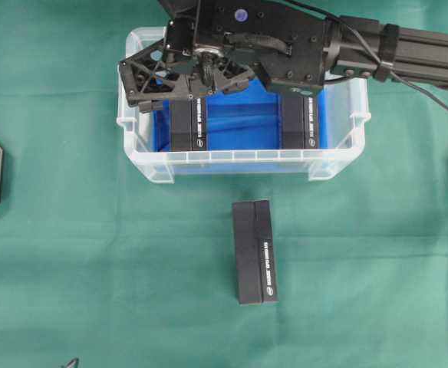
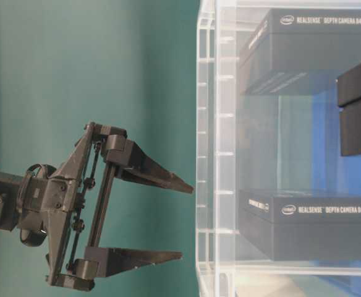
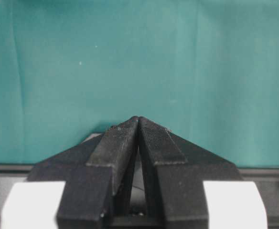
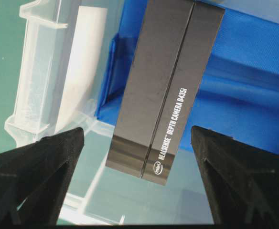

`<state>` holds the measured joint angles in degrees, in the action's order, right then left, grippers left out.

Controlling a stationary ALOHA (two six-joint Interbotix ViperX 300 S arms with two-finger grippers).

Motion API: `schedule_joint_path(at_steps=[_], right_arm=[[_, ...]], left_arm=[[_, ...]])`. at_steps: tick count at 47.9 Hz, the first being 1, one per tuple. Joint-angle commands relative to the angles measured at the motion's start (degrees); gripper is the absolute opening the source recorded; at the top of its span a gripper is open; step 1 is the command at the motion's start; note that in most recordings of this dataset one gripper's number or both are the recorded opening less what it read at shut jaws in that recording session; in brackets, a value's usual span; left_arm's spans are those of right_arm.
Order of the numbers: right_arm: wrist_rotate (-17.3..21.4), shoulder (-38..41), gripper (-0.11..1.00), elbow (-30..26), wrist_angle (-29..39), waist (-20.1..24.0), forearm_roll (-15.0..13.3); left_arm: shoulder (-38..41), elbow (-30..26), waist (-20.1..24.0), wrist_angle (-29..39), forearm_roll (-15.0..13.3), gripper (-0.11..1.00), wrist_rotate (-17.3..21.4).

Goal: Take the box out of the case with the right arm.
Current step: 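Lower the right gripper around the left box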

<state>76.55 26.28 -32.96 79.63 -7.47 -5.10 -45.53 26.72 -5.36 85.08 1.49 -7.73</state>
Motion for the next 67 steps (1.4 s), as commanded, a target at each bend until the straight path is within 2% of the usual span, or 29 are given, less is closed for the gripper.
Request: schedule_joint_path(at_steps=[1, 44, 67], right_arm=[[-0.35, -1.41, 0.95, -1.23, -0.44, 0.0, -0.18], [-0.44, 0.09, 0.95, -0.79, -0.44, -0.09, -0.53], [-0.62, 2.2, 0.95, 4.31, -5.54, -0.62, -0.26]], left_arm=[[0.35, -1.49, -0.18, -0.18, 0.09, 0.02, 0.0], [0.35, -1.49, -0.18, -0.26, 0.09, 0.02, 0.0], [0.35, -1.49, -0.18, -0.26, 0.09, 0.02, -0.09]])
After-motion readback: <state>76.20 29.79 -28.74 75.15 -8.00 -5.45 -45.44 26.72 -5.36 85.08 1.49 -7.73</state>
